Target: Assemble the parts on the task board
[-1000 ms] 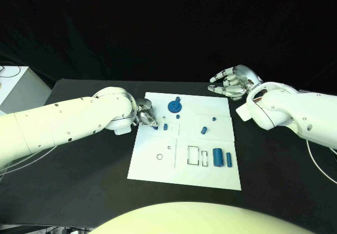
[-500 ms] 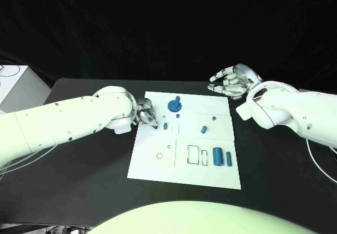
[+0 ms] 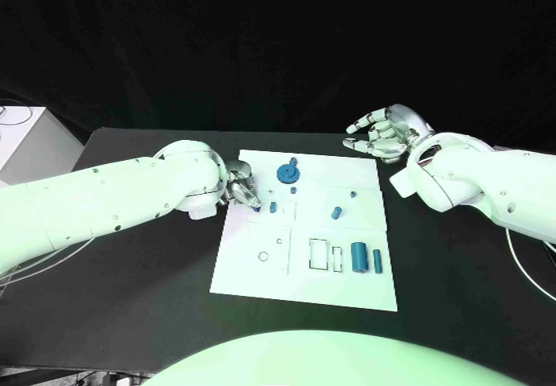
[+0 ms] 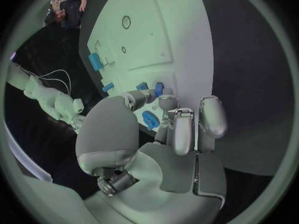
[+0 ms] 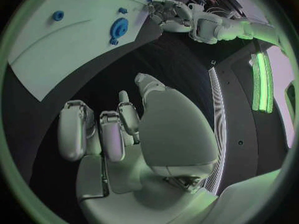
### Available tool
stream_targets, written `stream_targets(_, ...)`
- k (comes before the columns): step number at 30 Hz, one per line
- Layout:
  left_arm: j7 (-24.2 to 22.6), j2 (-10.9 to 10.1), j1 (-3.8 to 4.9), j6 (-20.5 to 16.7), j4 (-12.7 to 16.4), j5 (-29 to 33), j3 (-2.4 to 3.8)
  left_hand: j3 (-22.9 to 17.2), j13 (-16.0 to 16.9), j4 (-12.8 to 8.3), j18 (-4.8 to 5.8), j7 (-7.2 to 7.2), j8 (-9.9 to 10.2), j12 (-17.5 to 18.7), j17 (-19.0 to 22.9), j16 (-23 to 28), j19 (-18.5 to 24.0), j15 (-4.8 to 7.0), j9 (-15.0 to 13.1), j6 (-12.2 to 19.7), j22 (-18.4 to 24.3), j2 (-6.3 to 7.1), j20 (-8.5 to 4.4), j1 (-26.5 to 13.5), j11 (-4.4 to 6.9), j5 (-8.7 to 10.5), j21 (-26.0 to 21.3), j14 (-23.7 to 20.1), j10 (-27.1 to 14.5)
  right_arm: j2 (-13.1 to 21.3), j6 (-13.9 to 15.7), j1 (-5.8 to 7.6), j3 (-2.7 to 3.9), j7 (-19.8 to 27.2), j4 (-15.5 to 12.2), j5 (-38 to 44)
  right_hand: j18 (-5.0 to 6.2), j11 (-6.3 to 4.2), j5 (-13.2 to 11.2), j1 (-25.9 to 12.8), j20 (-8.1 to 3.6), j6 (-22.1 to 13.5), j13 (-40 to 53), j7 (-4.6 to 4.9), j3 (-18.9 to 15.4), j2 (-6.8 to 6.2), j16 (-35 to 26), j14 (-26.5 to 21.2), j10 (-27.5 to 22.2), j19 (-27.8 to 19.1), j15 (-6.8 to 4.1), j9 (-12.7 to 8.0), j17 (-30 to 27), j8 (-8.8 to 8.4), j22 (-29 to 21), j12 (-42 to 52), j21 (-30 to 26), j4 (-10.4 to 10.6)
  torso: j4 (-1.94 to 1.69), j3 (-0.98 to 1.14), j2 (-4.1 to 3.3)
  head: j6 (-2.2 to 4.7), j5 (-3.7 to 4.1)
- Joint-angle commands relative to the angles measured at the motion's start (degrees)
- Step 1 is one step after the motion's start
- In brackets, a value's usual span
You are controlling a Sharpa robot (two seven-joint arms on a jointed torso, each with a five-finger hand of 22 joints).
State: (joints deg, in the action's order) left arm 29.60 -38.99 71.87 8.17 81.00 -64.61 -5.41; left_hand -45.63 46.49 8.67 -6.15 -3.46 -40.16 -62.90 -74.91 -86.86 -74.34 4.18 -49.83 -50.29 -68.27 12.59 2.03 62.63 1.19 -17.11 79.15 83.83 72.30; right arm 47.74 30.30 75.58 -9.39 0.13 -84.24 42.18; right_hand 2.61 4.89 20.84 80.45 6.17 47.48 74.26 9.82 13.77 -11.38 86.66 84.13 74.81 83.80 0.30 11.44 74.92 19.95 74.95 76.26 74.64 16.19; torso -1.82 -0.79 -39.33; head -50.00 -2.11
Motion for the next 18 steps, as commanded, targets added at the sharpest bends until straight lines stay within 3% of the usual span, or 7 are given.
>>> stream_targets(1,0.17,0.33,-0.24,1.52,0.15,-0.18,-0.20,-10.40,0.22,-10.29,1.03,0.38,-0.18,-0.08,-8.91,-0.30,-0.34,0.38,-0.01,-0.86,-0.15,-0.38,-0.10,-0.32,0.14,-0.40,0.30,4.53,0.57,0.01,-0.78,-0.03,0.01,0.67,-0.07,0.22,0.77,0.06,0.30,-0.54,0.22,-0.32,-0.05,-0.01,0.27,0.17,-0.15,3.95,-0.25,-0.09,0.25,-0.05,9.02,-0.21,6.35,-0.08,-0.31,0.13,-0.04,0.00,0.00,0.00,0.03)
stream_targets(18,0.07,1.09,-0.90,0.37,-0.15,0.81,-0.35,-7.36,0.05,-8.87,1.17,1.45,-0.92,-0.11,-9.80,-0.72,-0.69,0.88,-0.56,-1.91,-0.62,-0.33,-0.37,-2.90,0.87,0.56,0.37,4.78,1.81,0.14,-0.76,-0.03,0.01,0.71,-0.16,0.22,0.77,0.06,0.30,-0.54,0.22,-0.32,-0.05,-0.01,0.27,0.17,-0.15,3.95,-0.25,-0.09,0.25,-0.05,9.02,-0.21,6.35,-0.08,-0.31,0.13,-0.01,0.00,0.02,0.00,0.17)
